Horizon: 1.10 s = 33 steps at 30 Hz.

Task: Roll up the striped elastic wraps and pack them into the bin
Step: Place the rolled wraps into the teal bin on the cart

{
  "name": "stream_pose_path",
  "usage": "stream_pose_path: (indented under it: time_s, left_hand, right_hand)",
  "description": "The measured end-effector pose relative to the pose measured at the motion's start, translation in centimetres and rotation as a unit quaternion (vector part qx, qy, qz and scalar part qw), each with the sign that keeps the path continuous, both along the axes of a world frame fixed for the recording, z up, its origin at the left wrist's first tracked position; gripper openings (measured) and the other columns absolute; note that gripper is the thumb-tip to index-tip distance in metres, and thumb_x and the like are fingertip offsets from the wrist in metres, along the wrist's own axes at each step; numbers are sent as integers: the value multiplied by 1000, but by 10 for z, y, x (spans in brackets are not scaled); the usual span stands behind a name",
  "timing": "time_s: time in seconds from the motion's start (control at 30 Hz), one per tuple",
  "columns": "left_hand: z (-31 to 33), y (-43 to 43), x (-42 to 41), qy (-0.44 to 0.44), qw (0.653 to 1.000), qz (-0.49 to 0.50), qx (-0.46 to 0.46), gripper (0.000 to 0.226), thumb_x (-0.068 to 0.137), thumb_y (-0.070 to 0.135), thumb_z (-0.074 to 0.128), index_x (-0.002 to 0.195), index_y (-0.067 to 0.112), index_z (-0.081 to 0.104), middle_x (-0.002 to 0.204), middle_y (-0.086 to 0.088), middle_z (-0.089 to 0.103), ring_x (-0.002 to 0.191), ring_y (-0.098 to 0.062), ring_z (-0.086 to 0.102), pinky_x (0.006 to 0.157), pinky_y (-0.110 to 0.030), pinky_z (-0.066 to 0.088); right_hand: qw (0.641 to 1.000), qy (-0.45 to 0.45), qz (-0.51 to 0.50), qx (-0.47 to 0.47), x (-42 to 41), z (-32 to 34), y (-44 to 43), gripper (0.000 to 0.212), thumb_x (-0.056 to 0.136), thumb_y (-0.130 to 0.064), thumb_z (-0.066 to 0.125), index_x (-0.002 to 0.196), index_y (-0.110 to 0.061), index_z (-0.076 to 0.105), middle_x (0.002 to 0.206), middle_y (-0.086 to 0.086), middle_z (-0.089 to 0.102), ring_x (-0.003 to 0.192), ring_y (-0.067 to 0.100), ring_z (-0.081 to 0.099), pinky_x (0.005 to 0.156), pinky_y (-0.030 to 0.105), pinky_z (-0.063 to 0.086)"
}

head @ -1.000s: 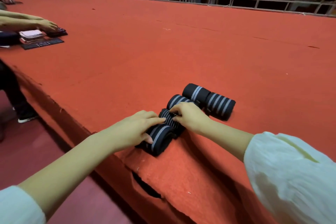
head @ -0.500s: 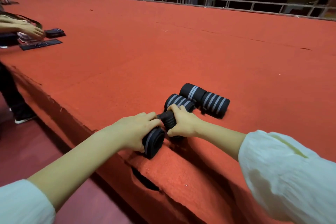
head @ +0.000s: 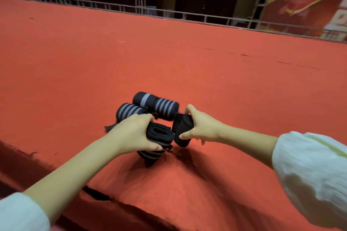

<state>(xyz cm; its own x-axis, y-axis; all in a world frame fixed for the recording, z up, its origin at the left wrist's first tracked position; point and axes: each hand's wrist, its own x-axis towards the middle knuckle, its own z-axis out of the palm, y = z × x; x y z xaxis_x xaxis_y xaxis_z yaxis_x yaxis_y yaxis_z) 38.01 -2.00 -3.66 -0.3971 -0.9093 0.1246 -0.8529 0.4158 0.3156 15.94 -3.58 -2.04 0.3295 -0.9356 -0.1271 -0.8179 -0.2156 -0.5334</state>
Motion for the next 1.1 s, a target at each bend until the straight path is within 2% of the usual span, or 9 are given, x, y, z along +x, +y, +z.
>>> stream_pose_path:
  time_s: [0.07, 0.17, 0.27, 0.4, 0.5, 0.63, 0.73, 0.9, 1.1]
  left_hand:
    - [-5, 0, -30, -27, 999, -17, -11, 59, 64, 61, 73, 104, 24, 50, 99, 8, 61, 94, -15, 59, 77, -32, 47]
    - [-11, 0, -67, -92, 994, -46, -30, 73, 71, 68, 62, 132, 36, 39, 121, 7, 56, 111, -19, 58, 88, -31, 45]
    - [-15, 0, -95, -114, 990, -77, -37, 63, 76, 66, 59, 131, 42, 39, 118, 5, 55, 109, -23, 58, 84, -31, 43]
    - [-16, 2, -116, -140, 984, -102, -30, 56, 79, 56, 62, 127, 38, 41, 116, 4, 55, 109, -22, 56, 81, -32, 43]
    - [-11, -1, -118, -147, 981, -124, -13, 54, 77, 46, 68, 123, 32, 42, 118, 6, 53, 107, -20, 55, 81, -32, 45]
    - [-6, -3, -112, -163, 975, -147, 39, 62, 75, 43, 72, 127, 35, 39, 121, 10, 48, 106, -18, 55, 82, -33, 46]
    - [-3, -1, -113, -185, 969, -153, 55, 60, 78, 43, 70, 130, 38, 40, 118, 8, 43, 102, -20, 56, 77, -31, 44]
    - [6, 6, -130, -144, 974, -167, 53, 56, 75, 43, 72, 125, 37, 47, 109, 9, 47, 104, -15, 53, 85, -32, 46]
    - [43, 29, -192, -133, 961, -242, 0, 57, 74, 45, 71, 126, 37, 48, 116, 10, 52, 109, -15, 52, 87, -31, 45]
  right_hand:
    - [1000, 11, -11, 4, -29, 0, 11, 54, 78, -14, 75, 117, -17, 38, 82, 8, 55, 42, 16, 56, 42, 32, 52]
    - [998, 42, -36, 7, -68, -2, 25, 49, 77, -16, 77, 115, -20, 47, 105, 12, 48, 50, 23, 60, 51, 39, 57]
    - [996, 60, -69, 20, -98, -10, 36, 45, 77, -14, 78, 111, -21, 49, 106, 9, 42, 58, 24, 60, 57, 43, 59]
    - [990, 111, -86, 23, -117, -21, 50, 54, 80, -19, 73, 126, -13, 46, 113, 6, 38, 71, 20, 52, 68, 31, 55]
    - [988, 128, -80, 30, -120, -27, 55, 51, 83, -17, 67, 128, -8, 44, 119, 10, 40, 80, 22, 51, 78, 38, 54]
    - [990, 121, -72, 26, -121, -22, 56, 46, 86, -18, 64, 129, -16, 48, 113, 7, 42, 82, 20, 49, 69, 31, 52]
    - [990, 119, -76, 31, -122, -16, 65, 38, 88, -21, 62, 125, -23, 52, 104, 4, 39, 82, 24, 53, 65, 37, 58]
    - [989, 114, -97, 4, -135, 2, 89, 34, 86, -23, 64, 118, -23, 55, 104, 5, 43, 87, 27, 58, 60, 39, 59]
    - [984, 62, -163, -20, -177, 32, 141, 44, 83, -17, 68, 123, -18, 49, 112, 8, 47, 89, 29, 60, 56, 39, 59]
